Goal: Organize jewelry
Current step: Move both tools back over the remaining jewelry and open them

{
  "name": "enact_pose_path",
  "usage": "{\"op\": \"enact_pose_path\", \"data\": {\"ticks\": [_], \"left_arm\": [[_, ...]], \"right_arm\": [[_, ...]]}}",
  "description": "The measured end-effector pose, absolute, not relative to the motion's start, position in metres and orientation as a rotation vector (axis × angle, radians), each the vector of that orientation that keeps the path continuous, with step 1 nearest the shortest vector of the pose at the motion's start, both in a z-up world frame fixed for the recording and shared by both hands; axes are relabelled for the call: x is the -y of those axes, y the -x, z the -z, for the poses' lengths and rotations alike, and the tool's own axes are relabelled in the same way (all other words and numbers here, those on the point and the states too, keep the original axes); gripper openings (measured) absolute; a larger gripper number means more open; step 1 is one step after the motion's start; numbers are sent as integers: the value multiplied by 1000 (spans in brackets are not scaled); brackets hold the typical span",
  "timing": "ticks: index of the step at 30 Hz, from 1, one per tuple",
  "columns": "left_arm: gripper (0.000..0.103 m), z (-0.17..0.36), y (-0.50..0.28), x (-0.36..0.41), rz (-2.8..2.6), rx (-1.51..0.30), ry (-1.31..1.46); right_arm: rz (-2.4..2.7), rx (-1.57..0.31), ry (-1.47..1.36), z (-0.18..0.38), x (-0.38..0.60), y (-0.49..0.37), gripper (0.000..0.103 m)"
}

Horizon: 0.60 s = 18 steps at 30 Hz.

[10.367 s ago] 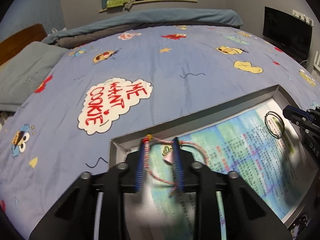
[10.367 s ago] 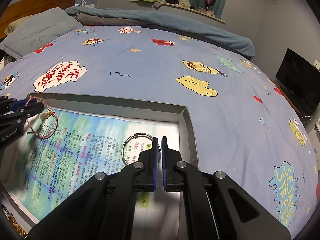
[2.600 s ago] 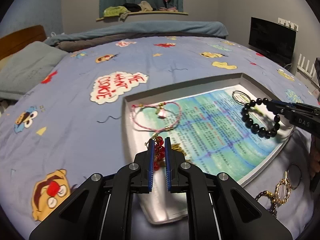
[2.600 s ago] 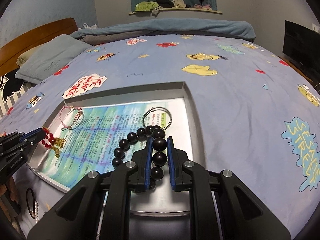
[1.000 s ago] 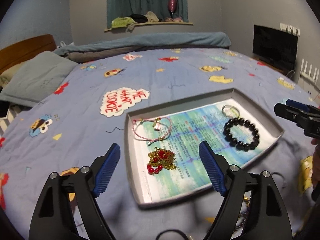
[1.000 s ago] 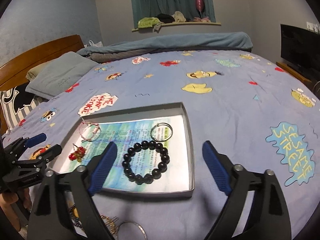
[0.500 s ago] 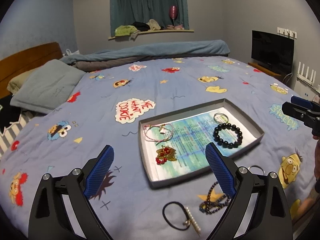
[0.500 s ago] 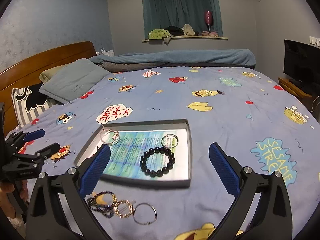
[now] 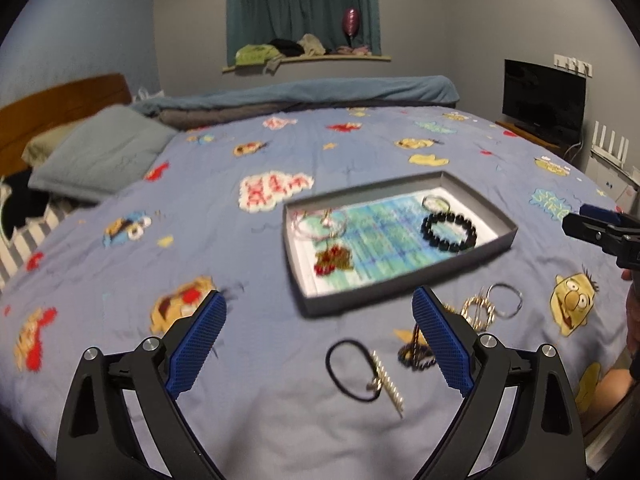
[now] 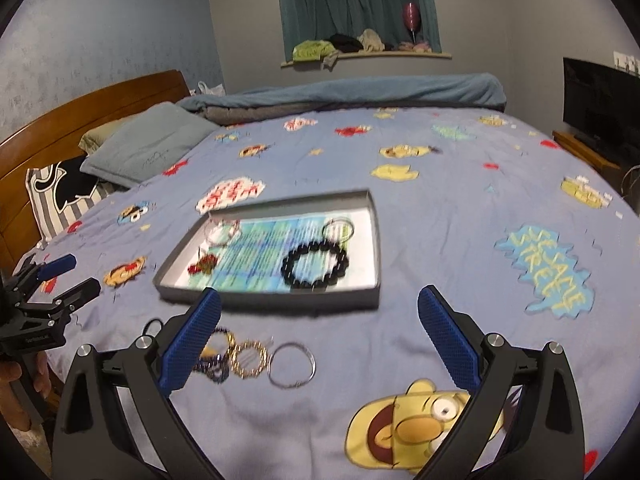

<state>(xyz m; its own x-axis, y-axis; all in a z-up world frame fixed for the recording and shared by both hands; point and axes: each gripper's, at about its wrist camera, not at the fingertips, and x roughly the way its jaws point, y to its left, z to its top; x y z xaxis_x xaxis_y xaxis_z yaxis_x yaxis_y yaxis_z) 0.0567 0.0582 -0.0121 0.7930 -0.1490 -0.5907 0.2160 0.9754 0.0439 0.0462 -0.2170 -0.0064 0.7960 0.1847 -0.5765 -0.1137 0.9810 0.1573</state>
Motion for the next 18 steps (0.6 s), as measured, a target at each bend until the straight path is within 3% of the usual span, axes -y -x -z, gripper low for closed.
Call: {"op": "enact_pose_path", "data": {"ticks": [9,18], "left_arm": [[94,60,-58,-71,156,-679,-59],[94,75,-53,-76,138,-622,-83]], "right_arm": [[-148,-666,-94,51,202,-43,97],[-143,-646,-35,80,204,-43,97]]}}
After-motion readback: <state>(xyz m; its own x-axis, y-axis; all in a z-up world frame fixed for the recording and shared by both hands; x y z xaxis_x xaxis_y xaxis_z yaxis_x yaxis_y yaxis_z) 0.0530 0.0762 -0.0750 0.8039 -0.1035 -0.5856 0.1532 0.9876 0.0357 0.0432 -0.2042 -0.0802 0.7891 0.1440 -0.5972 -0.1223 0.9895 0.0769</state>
